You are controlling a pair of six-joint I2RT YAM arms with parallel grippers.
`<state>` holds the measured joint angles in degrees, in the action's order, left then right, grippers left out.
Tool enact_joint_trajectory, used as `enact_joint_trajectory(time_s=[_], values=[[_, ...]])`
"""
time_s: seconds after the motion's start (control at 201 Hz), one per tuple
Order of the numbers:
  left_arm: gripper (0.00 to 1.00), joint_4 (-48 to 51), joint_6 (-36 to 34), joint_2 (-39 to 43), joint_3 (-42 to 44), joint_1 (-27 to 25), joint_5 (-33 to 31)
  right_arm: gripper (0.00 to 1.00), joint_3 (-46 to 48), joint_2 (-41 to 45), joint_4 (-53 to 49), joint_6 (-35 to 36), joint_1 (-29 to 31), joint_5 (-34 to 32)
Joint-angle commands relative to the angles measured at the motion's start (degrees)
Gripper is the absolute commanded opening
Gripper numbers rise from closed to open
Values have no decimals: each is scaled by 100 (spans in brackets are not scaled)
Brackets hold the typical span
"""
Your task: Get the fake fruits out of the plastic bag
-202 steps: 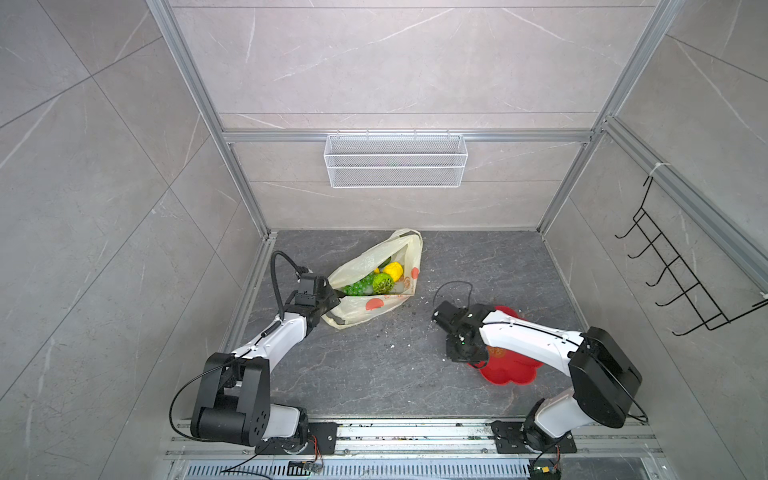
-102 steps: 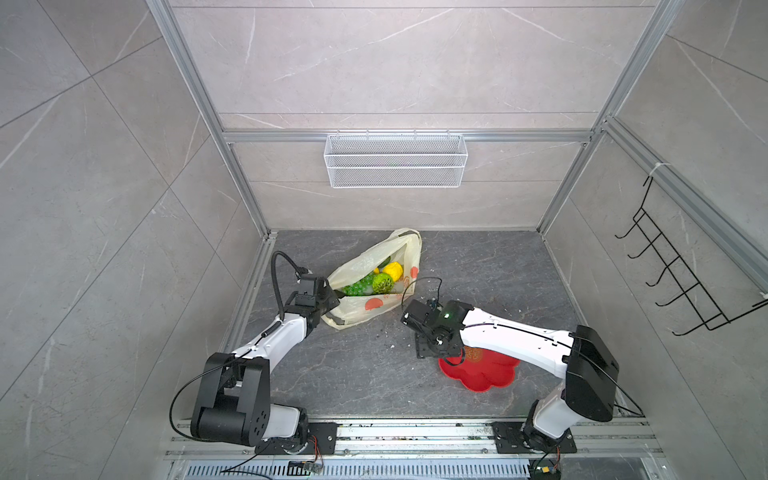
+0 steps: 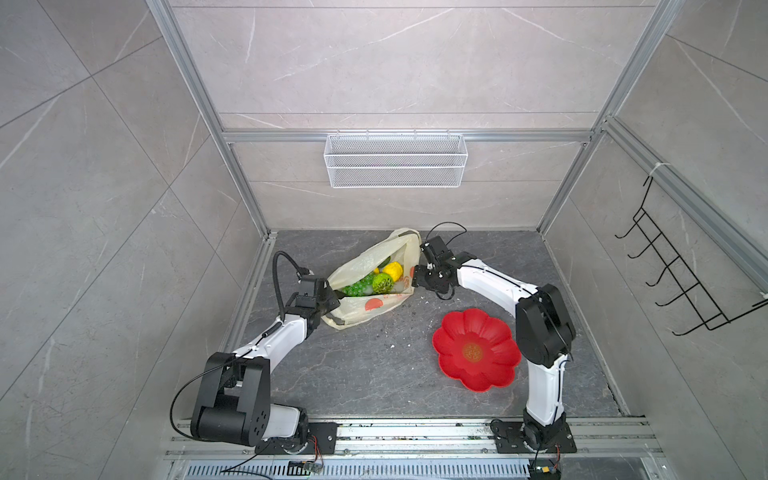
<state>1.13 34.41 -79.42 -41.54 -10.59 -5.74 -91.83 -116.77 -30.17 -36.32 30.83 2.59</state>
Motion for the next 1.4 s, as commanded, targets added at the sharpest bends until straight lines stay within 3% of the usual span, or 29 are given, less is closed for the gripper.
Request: enact_joint_trajectory(time_s=[0.0,0.189,0.314,0.498,0.628,0.807,0.986,1.106,1.26,1.394], values=[[7,-198,-190,73,5,-13,-96,74,-268,-32,625,233,56,670],[7,-244,-170,-25,-12,-13,-47,73,-647,-491,273,-22,-67,359],[7,-240,-158,13,14,-13,-65,65,-893,-790,154,-36,-106,233],[5,-594,-19,390,370,-22,-194,38,-1095,-890,106,54,-112,153],[2,-432,92,578,384,-31,-202,13,-910,-683,174,124,-97,268],[0,-4,375,1057,706,-197,-4,8,47,-13,580,116,-55,473],[0,823,650,1746,1016,-914,-258,5,1008,695,872,177,50,559],[9,1336,980,2057,1158,-1589,-354,4,1407,1124,953,274,64,679],[29,2133,1258,2396,1132,-2493,-725,4,1681,1546,732,545,64,358],[50,3122,1125,2838,685,-2814,-1344,4,1661,1568,538,737,57,114]])
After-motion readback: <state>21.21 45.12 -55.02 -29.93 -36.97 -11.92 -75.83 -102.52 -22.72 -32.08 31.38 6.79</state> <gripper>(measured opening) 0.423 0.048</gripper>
